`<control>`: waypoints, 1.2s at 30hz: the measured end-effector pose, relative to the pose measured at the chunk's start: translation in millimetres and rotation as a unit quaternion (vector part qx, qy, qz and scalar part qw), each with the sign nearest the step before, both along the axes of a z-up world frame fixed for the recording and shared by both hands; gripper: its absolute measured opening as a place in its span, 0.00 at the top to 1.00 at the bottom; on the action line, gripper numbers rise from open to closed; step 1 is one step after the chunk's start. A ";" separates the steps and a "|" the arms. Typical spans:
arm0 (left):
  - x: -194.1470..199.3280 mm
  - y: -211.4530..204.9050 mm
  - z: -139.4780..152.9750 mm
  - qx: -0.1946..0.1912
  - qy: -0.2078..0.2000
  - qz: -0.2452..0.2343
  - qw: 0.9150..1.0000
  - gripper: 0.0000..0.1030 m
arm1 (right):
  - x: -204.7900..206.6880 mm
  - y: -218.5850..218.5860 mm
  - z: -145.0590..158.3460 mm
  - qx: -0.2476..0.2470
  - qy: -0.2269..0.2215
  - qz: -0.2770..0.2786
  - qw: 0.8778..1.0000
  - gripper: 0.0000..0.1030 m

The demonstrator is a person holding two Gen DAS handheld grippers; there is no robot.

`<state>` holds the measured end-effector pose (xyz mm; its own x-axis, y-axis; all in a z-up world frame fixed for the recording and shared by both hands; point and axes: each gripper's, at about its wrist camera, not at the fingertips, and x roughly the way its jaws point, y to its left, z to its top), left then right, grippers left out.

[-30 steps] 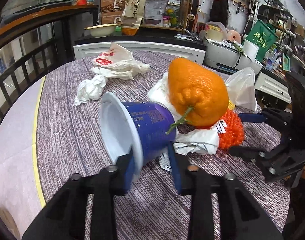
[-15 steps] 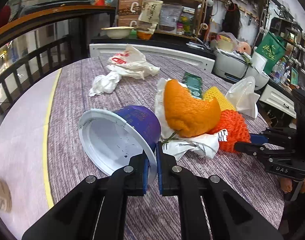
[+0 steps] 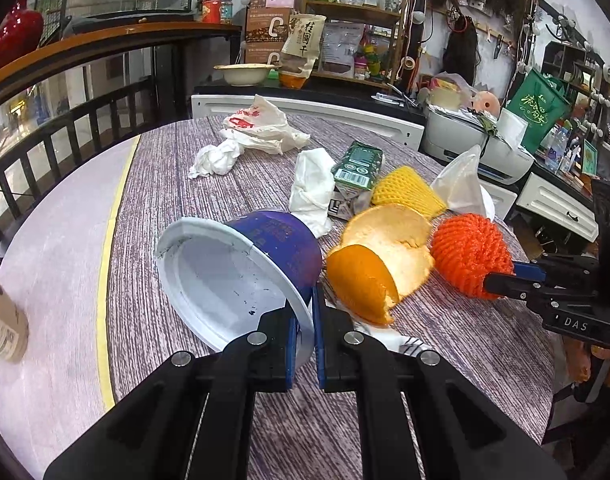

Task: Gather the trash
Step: 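Carry the cup with the left gripper while the right gripper carries the mesh to the bin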

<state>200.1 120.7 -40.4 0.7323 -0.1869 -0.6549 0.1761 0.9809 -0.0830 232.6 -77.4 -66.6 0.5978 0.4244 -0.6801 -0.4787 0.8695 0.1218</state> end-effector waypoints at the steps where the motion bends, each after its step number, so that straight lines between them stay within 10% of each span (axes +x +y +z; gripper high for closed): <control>1: -3.0 -1.9 0.5 0.001 -0.002 0.004 1.000 0.92 | -2.5 -2.5 -0.4 0.000 -0.001 -0.001 1.000 0.76; 11: -39.6 -10.3 23.3 -0.009 -0.037 0.027 0.999 0.92 | -39.9 -33.1 7.9 0.015 -0.026 -0.018 0.999 0.76; 24: -73.1 -108.2 34.5 -0.007 -0.058 -0.073 0.996 0.92 | -76.6 -107.8 12.3 0.025 -0.058 -0.105 0.992 0.76; 36: -73.7 -201.4 30.9 -0.031 -0.055 -0.160 0.985 0.92 | -69.7 -206.0 -41.4 0.020 0.002 -0.233 0.972 0.76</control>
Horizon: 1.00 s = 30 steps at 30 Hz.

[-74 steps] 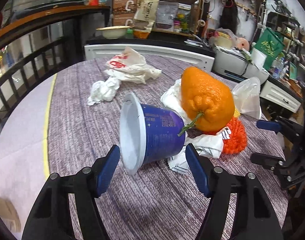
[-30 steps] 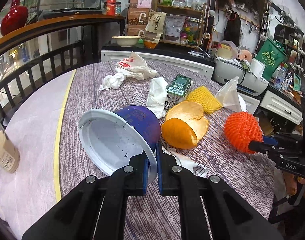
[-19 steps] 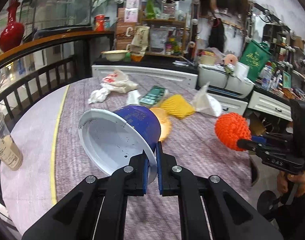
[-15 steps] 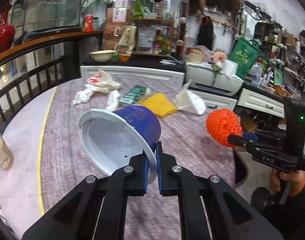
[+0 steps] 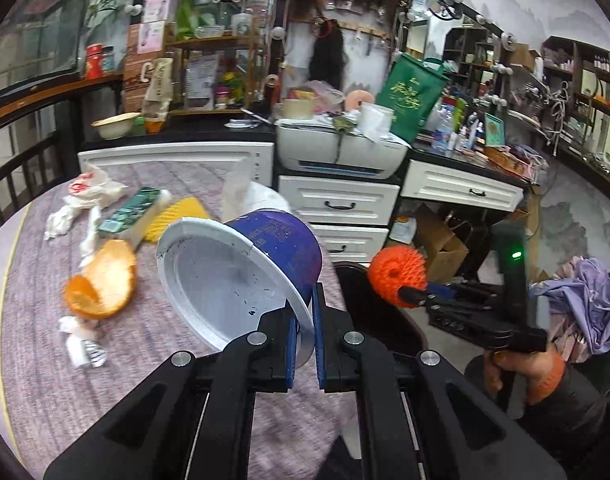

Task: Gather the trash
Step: 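Carry the cup with the left gripper while the right gripper carries the mesh to the bin, then open the right gripper to drop the orange mesh into the bin, then lower the cup into the bin and open the left gripper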

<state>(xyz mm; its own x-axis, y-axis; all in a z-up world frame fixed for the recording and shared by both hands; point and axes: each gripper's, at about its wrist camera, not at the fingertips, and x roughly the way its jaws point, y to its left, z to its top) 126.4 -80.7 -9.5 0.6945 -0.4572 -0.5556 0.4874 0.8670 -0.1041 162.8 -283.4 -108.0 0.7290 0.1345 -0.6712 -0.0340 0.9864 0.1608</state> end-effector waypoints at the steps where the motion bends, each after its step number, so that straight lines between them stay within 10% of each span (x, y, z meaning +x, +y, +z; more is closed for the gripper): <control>1: -0.3 -7.4 -2.3 0.001 0.001 -0.005 1.000 0.92 | 3.2 -4.7 -8.0 0.003 0.010 -0.006 1.000 0.76; 13: -0.4 -81.4 -37.8 0.022 0.043 -0.065 0.997 0.92 | 46.8 -30.5 -102.3 0.022 0.106 -0.056 0.993 0.76; 16: -2.5 -93.7 -44.2 0.032 0.047 -0.075 0.996 0.92 | 52.4 -37.9 -119.9 0.030 0.119 -0.070 0.990 0.68; 20: -2.2 -107.0 -53.3 0.048 0.054 -0.086 0.994 0.92 | 50.7 -43.1 -128.4 0.033 0.122 -0.085 0.988 0.32; 30: 9.5 -139.8 -83.8 0.086 0.077 -0.106 0.988 0.92 | 13.4 -83.4 -114.1 0.034 0.097 -0.152 0.983 0.20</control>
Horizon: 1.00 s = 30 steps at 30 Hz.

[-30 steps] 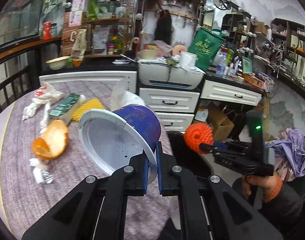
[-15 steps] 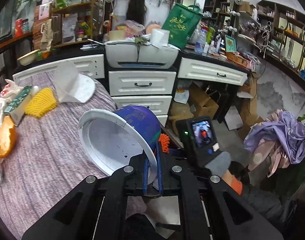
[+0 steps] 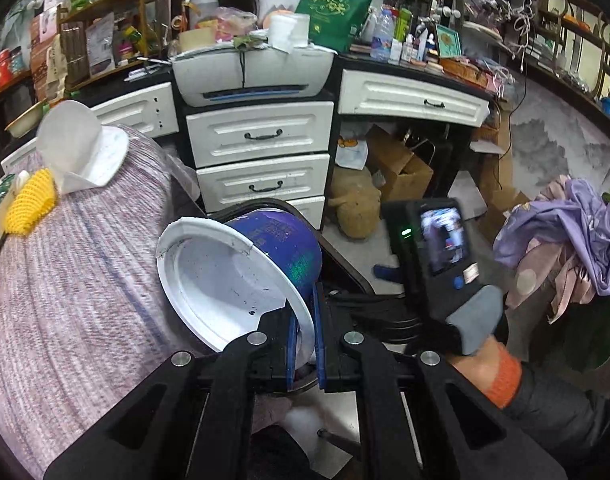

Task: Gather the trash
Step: 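Lower the cup into the bin and open the left gripper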

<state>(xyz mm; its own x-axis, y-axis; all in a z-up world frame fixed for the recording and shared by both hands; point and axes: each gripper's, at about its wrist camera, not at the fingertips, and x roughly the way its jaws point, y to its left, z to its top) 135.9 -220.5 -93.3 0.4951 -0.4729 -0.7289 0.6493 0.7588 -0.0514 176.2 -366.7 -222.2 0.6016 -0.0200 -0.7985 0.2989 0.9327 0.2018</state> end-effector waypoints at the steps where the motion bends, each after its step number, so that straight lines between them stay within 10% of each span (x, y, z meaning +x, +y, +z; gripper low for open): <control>1: 1.7 -4.8 -4.6 0.005 0.003 -0.003 1.000 0.92 | -4.7 -4.8 2.3 0.000 -0.003 -0.008 1.000 0.20; 11: 31.5 -50.9 -53.2 0.052 0.056 -0.017 0.997 0.92 | -56.5 -73.0 24.7 0.002 -0.028 -0.109 0.994 0.18; 30: 65.1 -86.3 -124.5 0.133 0.122 -0.010 0.984 0.81 | -78.9 -76.3 30.0 0.007 -0.037 -0.114 0.993 0.18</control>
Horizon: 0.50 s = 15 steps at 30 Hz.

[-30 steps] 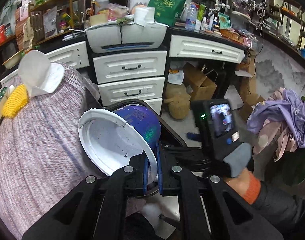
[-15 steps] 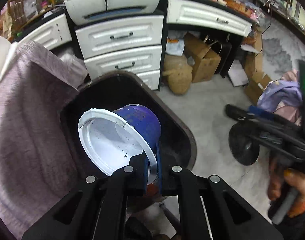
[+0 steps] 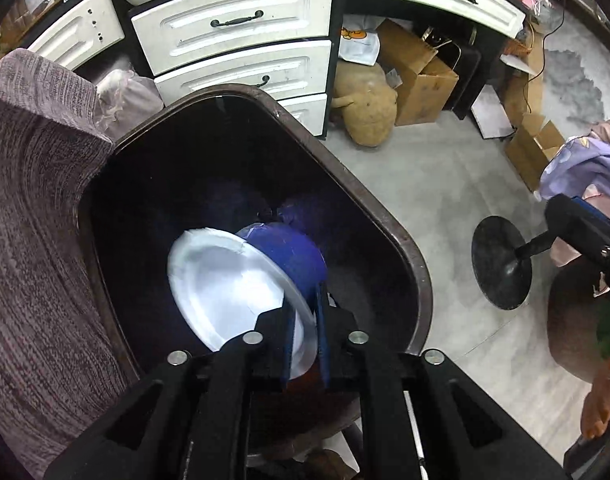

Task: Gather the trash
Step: 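Lower the cup into the bin and open the left gripper, then move the left gripper back to the table and grasp a white tissue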

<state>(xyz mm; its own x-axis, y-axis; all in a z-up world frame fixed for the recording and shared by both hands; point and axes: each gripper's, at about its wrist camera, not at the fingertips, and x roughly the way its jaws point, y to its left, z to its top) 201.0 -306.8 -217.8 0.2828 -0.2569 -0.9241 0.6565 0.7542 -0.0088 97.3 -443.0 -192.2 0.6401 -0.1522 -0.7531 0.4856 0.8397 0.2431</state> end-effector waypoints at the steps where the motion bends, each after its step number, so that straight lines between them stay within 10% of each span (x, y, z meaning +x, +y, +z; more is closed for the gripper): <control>1: 0.5 -0.8 -0.3 0.002 -0.002 0.001 1.000 0.64 | 0.5 -0.3 0.2 -0.001 0.000 0.000 1.000 0.18; 4: -1.4 0.1 4.5 -0.012 -0.020 0.004 1.000 0.29 | 0.7 -0.1 0.8 0.001 0.000 -0.001 1.000 0.18; 15: -23.8 13.3 44.1 -0.040 -0.055 0.008 0.998 0.19 | -1.3 -0.7 6.3 -0.001 -0.006 -0.007 1.000 0.17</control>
